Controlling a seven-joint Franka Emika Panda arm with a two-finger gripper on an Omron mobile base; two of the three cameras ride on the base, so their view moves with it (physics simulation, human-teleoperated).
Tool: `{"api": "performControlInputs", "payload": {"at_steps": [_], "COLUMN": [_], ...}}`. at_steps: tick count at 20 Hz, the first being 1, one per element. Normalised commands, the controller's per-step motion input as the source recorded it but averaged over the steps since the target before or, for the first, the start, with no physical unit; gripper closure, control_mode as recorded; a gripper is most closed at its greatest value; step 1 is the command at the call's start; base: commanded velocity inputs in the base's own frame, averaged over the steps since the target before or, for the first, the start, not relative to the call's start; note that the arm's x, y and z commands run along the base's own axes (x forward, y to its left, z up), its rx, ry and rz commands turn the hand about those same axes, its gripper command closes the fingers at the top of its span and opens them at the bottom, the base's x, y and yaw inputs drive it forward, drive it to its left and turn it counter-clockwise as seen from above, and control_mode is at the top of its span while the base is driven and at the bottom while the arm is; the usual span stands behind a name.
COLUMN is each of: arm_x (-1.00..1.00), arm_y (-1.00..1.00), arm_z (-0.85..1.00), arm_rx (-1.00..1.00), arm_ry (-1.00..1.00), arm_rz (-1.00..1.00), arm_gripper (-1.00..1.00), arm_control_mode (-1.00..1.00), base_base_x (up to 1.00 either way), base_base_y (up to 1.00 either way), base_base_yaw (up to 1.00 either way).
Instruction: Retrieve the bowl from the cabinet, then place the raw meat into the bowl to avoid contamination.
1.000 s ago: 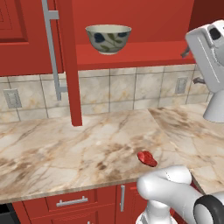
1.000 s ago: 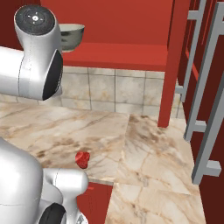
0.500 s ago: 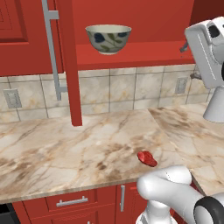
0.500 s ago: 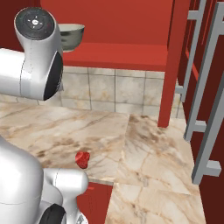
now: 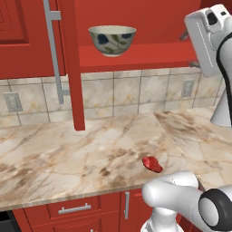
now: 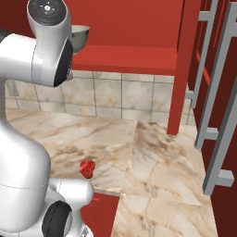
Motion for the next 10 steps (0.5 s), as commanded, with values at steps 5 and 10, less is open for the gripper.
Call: {"api": "performControlInputs", "payload": {"at_steps": [5,10], "arm_x": [0.51,0.46], "arm_y": [0.19,0.13], "arm_z": [0.00,-0.06], "arm_rx": [-0.03,-0.04], "arm_ry": [-0.06,-0.10], "arm_rz": [-0.02,-0.05], "arm_gripper": [-1.00,-1.00], "arm_control_mode": [-1.00,-1.00], "base_base_x": [0.00,0.00], "base_base_y": [0.00,0.00], "base_base_yaw": [0.00,0.00]}}
